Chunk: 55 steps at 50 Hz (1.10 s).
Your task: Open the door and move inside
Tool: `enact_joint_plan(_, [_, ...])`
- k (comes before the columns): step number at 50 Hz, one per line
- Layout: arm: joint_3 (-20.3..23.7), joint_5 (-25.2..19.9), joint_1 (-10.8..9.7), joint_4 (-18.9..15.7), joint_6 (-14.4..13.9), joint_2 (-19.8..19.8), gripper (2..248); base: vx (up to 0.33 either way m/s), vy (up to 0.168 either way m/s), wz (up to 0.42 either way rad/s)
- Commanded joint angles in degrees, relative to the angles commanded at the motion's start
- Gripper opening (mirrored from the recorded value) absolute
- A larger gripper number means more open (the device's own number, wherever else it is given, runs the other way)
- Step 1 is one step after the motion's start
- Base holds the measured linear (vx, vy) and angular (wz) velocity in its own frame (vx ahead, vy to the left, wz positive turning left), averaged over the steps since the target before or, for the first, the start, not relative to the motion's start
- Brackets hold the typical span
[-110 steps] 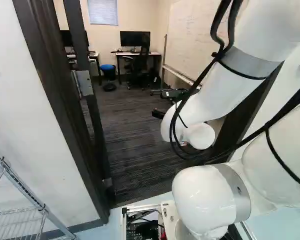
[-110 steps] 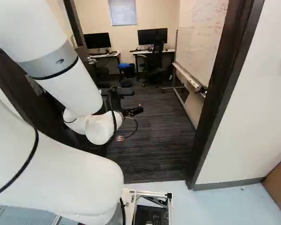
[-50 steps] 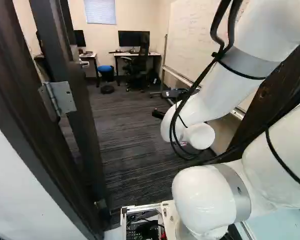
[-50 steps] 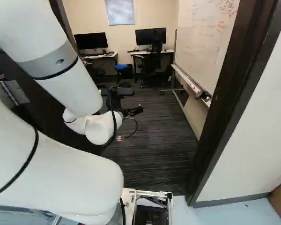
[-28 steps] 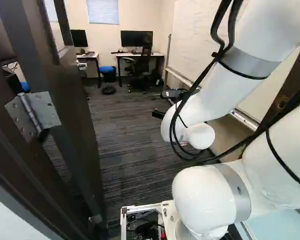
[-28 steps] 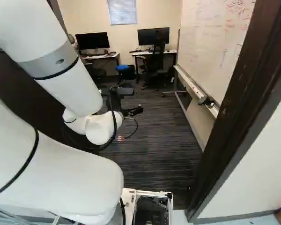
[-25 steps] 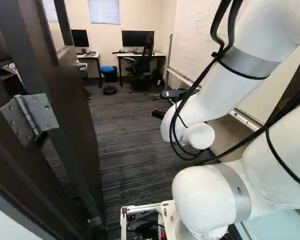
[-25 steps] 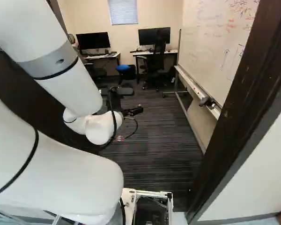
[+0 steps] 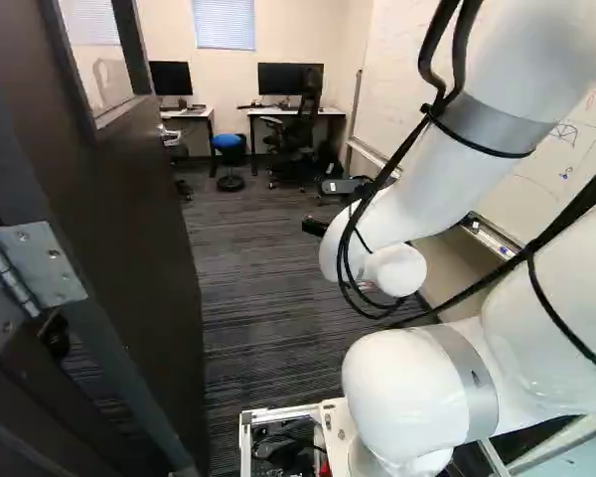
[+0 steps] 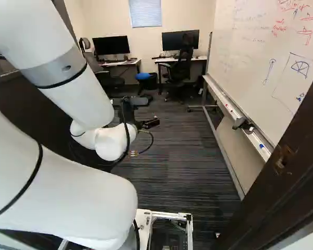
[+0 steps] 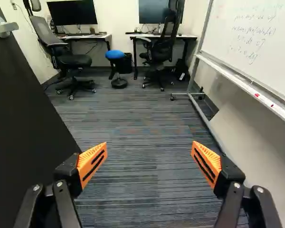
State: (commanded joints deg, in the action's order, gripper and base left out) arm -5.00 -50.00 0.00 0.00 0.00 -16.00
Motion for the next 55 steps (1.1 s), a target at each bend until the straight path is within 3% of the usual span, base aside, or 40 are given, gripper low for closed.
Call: enact_joint_plan(55, [0.0, 0.0, 0.0, 0.0, 0.0, 0.0, 247, 0.181, 0.005, 0.001])
